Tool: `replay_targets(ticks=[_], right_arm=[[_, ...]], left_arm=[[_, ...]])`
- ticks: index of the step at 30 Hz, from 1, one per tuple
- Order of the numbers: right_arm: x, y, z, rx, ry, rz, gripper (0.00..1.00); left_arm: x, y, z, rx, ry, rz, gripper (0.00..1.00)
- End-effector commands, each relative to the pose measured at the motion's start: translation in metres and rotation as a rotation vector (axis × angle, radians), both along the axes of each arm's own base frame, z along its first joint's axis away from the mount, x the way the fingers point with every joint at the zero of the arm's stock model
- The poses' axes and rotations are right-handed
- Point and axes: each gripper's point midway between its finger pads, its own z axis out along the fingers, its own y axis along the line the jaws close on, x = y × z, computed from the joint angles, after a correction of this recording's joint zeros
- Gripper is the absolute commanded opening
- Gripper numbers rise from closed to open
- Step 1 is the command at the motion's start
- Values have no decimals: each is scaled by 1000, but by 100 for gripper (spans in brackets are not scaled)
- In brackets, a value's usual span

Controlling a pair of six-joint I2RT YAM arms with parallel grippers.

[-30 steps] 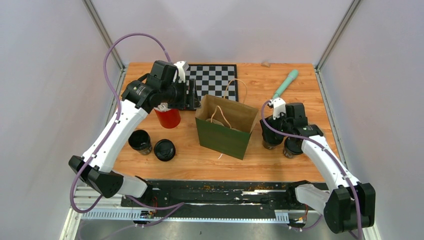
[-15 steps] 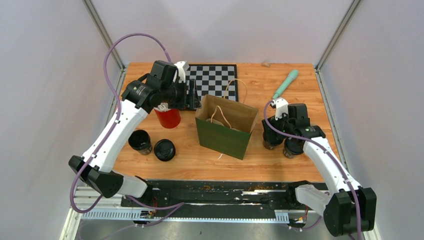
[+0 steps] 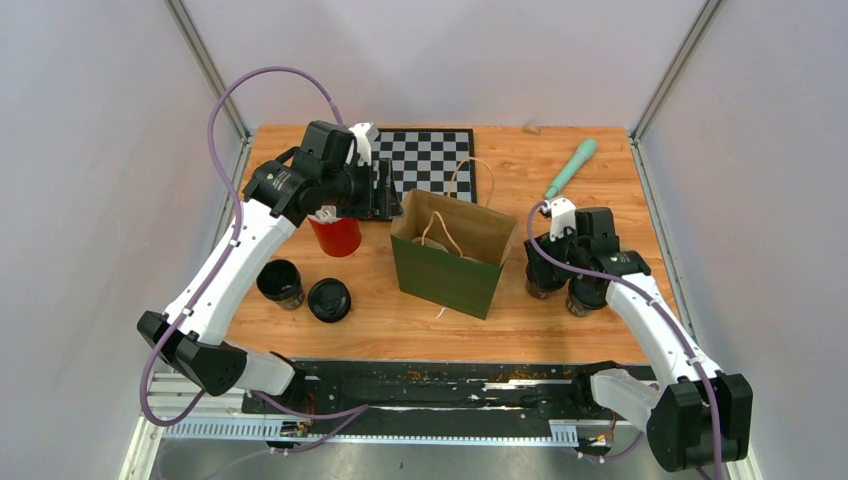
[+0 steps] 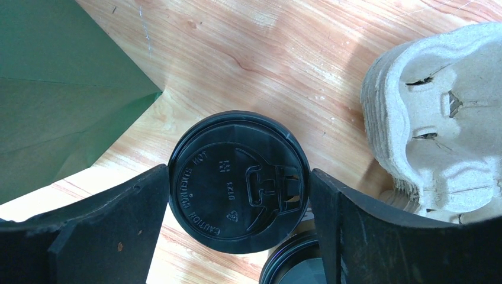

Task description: Pack the takeout coffee

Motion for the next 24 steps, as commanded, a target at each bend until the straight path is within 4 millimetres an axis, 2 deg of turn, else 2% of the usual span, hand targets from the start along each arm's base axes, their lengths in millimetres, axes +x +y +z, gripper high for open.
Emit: replay_targets(ticks=[1, 10, 24], right_arm=[[7, 1, 11, 4, -43, 14, 85], [5, 1, 3, -7, -36, 31, 84], [8, 9, 6, 35, -52, 53, 72]], left_arm=[[-4, 2, 13, -23, -40, -14, 76], [-4, 2, 12, -20, -40, -10, 76], [0, 2, 15, -19, -52, 0, 76]])
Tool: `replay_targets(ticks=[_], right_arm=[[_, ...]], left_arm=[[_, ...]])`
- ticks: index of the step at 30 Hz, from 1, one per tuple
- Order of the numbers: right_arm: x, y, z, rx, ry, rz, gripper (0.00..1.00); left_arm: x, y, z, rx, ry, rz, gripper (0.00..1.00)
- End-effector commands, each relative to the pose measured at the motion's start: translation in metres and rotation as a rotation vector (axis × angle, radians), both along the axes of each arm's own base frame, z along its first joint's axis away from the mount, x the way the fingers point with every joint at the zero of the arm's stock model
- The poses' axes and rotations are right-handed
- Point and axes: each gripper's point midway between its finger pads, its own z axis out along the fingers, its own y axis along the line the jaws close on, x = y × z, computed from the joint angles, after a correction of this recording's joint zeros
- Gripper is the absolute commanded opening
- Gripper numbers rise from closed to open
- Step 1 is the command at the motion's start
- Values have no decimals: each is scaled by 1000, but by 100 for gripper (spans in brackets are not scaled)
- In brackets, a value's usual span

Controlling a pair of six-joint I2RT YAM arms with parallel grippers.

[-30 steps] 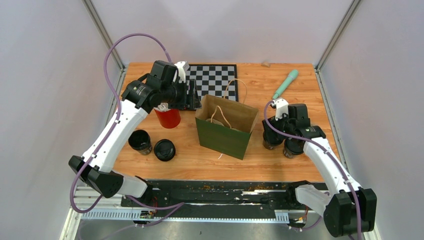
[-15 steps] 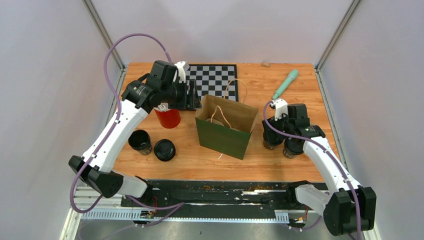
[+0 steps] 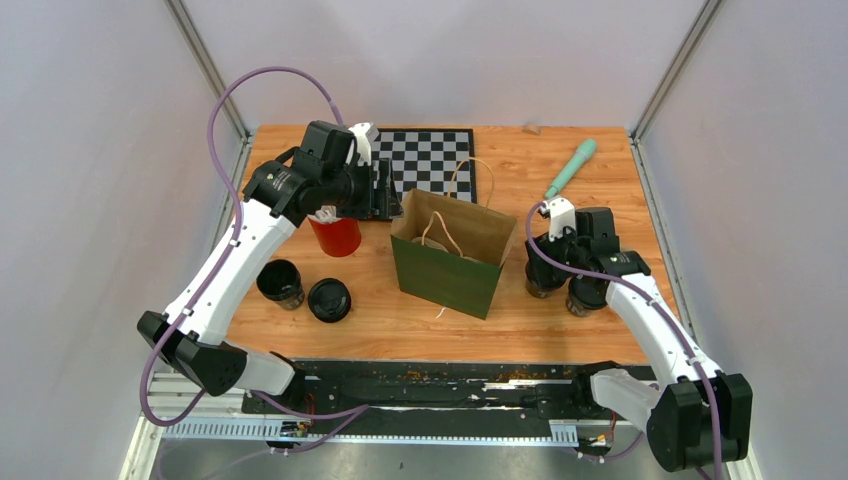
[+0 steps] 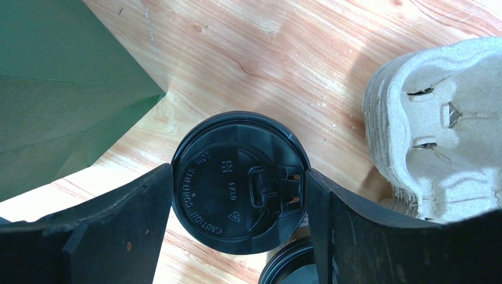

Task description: Pack the takeout coffee

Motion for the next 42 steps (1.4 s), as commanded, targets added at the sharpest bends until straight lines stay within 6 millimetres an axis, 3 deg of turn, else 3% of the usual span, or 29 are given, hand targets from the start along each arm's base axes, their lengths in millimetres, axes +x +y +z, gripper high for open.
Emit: replay_targets(ticks=[1, 6, 9, 12, 20, 36, 42], right_arm=[[9, 11, 6, 58, -41, 24, 71], [29, 31, 17, 171, -38, 21, 69], [41, 31, 26, 167, -63, 13, 69], [46, 27, 23, 143, -50, -1, 70], [46, 23, 20, 119, -44, -15, 71], [43, 16, 21, 72, -40, -7, 89], [36, 18, 11, 80, -17, -1, 86]], left_arm=[[0, 2, 15, -21, -52, -1, 76], [3, -2, 13, -27, -44, -4, 76], [5, -3, 14, -30, -46, -4, 76], [6, -5, 13, -32, -41, -9, 76], [8, -2, 13, -17, -50, 0, 77], [15, -7, 12, -15, -41, -6, 77], [15, -7, 13, -14, -40, -9, 77]])
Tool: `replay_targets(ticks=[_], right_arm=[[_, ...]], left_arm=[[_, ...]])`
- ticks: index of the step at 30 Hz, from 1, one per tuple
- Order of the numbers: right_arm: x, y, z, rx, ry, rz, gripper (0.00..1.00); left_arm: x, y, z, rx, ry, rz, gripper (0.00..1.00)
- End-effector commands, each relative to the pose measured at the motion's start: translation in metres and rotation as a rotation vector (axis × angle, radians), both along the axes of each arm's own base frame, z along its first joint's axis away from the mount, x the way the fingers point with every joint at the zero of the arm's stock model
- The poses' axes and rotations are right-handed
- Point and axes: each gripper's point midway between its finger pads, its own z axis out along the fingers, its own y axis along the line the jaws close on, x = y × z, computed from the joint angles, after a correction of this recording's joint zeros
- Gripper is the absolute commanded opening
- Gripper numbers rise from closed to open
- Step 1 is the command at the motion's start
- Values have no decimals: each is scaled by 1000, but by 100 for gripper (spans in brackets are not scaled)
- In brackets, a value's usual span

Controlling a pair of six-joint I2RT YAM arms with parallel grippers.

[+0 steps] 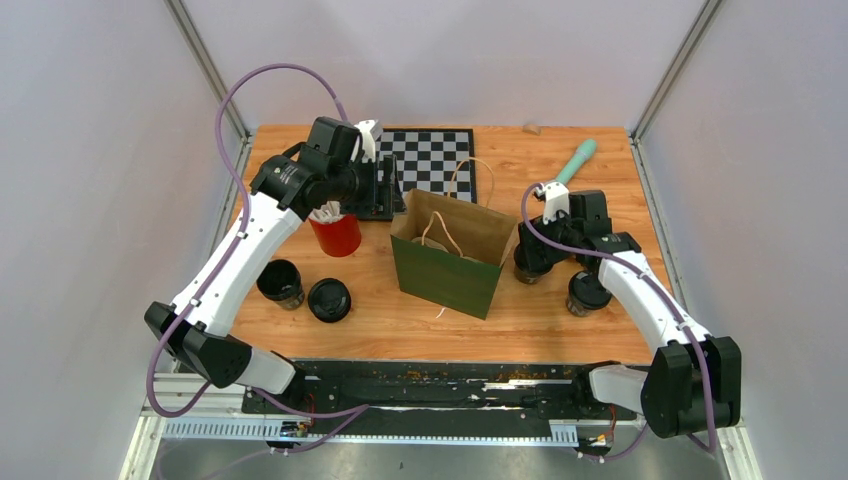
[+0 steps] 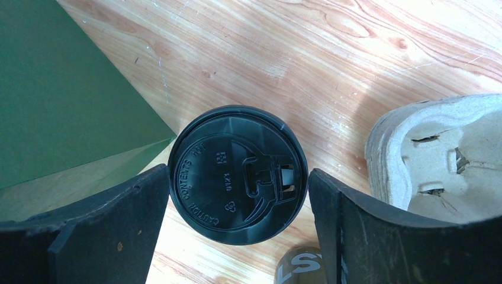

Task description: Pack the takeout coffee

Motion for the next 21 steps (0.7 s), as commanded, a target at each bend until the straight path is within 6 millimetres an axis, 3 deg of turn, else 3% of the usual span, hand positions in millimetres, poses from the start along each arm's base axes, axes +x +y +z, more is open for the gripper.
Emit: replay_targets(ticks=[1, 13, 18, 21], right_arm=[[2, 1, 5, 5, -28, 8, 86], [-4, 2, -4, 3, -15, 11, 84], [-5, 4, -2, 9, -19, 14, 81], [-4, 6, 5, 19, -30, 19, 86]], left_arm=[[5, -2, 16, -18, -52, -9, 77], [1, 1, 16, -18, -51, -10, 77], [0, 2, 18, -18, -55, -8, 77], [-1, 3, 17, -19, -53, -7, 77]])
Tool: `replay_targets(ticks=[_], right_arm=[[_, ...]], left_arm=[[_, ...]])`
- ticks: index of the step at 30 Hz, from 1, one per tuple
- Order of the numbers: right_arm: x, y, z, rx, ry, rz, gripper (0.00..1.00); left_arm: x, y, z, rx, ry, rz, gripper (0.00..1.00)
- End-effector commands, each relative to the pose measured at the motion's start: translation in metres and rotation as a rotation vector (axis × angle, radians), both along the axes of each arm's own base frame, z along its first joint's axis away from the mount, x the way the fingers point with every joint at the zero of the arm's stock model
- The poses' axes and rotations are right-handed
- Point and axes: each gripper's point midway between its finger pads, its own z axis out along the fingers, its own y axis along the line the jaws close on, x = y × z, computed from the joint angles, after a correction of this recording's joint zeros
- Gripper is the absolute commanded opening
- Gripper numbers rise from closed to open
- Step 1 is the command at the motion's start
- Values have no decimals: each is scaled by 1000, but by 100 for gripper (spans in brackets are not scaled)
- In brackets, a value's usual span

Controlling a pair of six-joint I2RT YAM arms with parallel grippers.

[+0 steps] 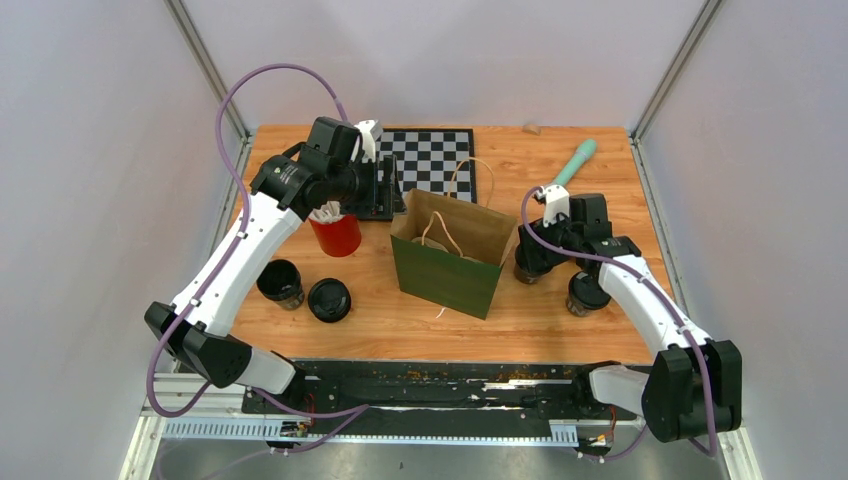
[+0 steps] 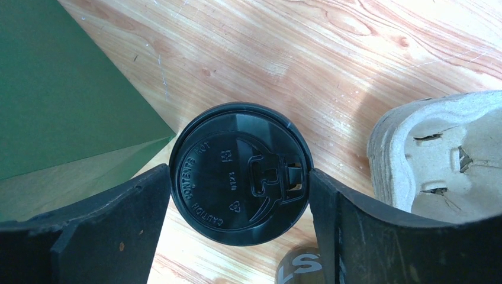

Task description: Pack the takeout coffee

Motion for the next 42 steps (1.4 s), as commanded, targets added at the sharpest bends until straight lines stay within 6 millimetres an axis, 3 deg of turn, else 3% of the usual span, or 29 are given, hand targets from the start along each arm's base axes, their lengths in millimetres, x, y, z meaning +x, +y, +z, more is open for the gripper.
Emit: replay_targets(ticks=[1, 9, 29, 42], right_arm=[[-1, 5, 12, 19, -23, 14, 87], [0, 8, 14, 12, -30, 28, 95], [-1, 4, 8, -44, -55, 17, 80], [1, 2, 16, -58, -89, 21, 79]], left_arm=[[-2, 3, 18, -21, -57, -7, 77], [-3, 3, 20, -26, -61, -8, 77], [-7, 7, 22, -26, -68, -1, 77], [-6, 7, 21, -34, -74, 12, 77]])
